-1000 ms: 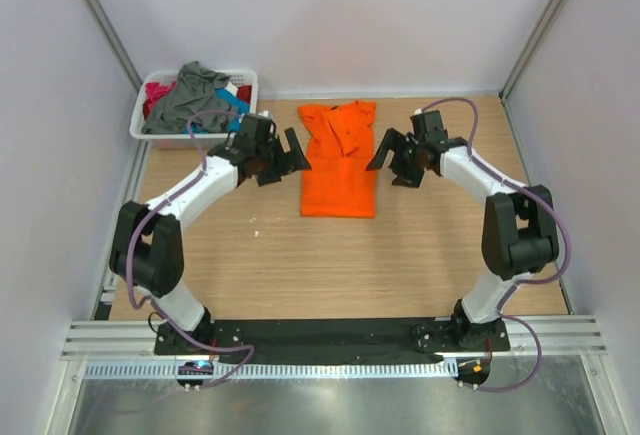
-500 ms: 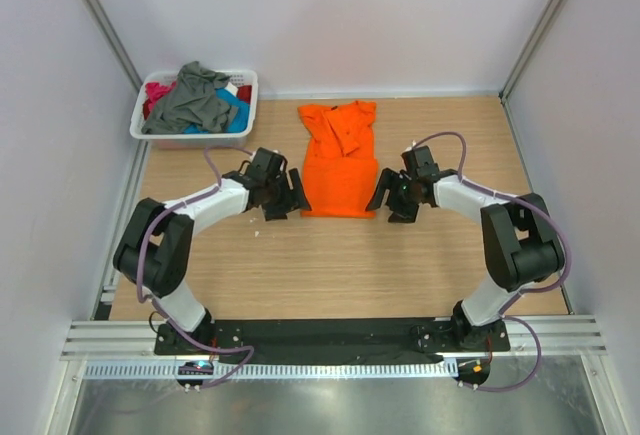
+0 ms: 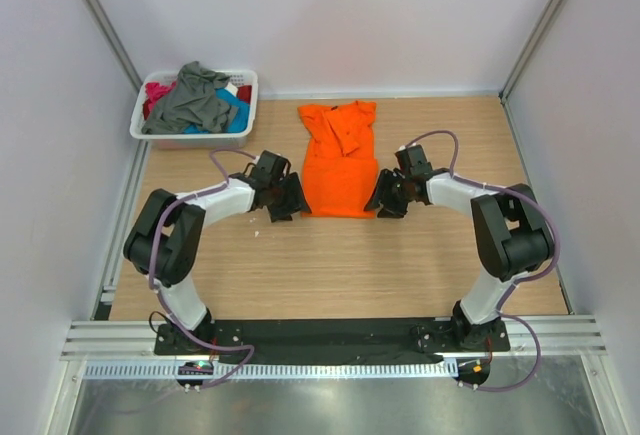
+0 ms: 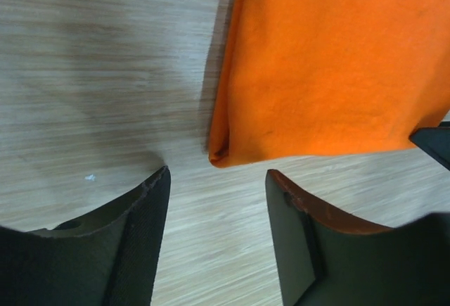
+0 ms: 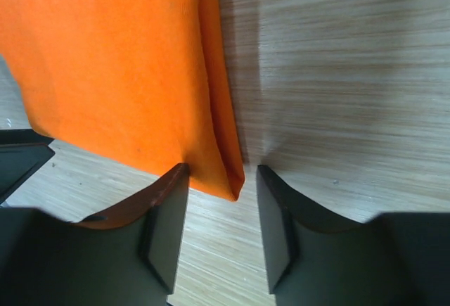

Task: Fold and stack the t-shirts
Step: Fold the tshirt

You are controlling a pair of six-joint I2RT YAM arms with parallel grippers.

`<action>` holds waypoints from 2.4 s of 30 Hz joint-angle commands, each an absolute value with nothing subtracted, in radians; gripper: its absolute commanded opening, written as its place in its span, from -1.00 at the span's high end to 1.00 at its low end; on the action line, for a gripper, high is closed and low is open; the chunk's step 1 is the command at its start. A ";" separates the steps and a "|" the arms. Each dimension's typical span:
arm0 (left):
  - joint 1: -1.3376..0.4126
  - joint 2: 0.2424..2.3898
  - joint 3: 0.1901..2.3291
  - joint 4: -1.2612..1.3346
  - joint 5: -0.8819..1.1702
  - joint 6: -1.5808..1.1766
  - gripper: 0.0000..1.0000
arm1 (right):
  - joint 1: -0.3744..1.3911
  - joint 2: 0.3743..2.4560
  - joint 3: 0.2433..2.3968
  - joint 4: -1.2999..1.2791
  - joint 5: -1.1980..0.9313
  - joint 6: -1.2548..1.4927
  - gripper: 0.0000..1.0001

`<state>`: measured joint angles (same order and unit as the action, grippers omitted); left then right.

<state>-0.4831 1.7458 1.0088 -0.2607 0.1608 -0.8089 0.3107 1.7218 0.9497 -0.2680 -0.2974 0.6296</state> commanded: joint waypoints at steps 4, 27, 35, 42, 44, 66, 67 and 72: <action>-0.482 1.764 1.005 -0.200 0.161 -0.819 -0.02 | 0.324 1.763 0.973 -0.238 -0.282 0.627 0.22; -0.600 1.553 0.784 -0.218 0.061 -0.906 1.00 | 0.409 1.541 0.735 -0.327 -0.253 0.623 0.98; -0.827 1.269 0.664 -0.369 -0.113 -1.086 1.00 | 0.500 1.154 0.532 -0.474 -0.215 0.735 0.97; -0.957 1.031 0.799 -0.674 -0.296 -1.244 1.00 | 0.505 0.923 0.623 -0.646 -0.155 0.792 0.98; -0.956 1.025 0.847 -0.725 -0.340 -1.261 1.00 | 0.505 0.968 0.694 -0.678 -0.126 0.790 0.98; -0.681 1.380 1.223 -0.620 -0.365 -1.244 1.00 | 0.301 1.482 1.227 -0.575 -0.095 0.569 0.97; -0.669 1.399 1.224 -0.603 -0.362 -1.246 1.00 | 0.289 1.495 1.244 -0.572 -0.104 0.557 0.98; -0.632 1.453 1.227 -0.577 -0.357 -1.258 0.99 | 0.267 1.607 1.308 -0.540 -0.150 0.541 0.98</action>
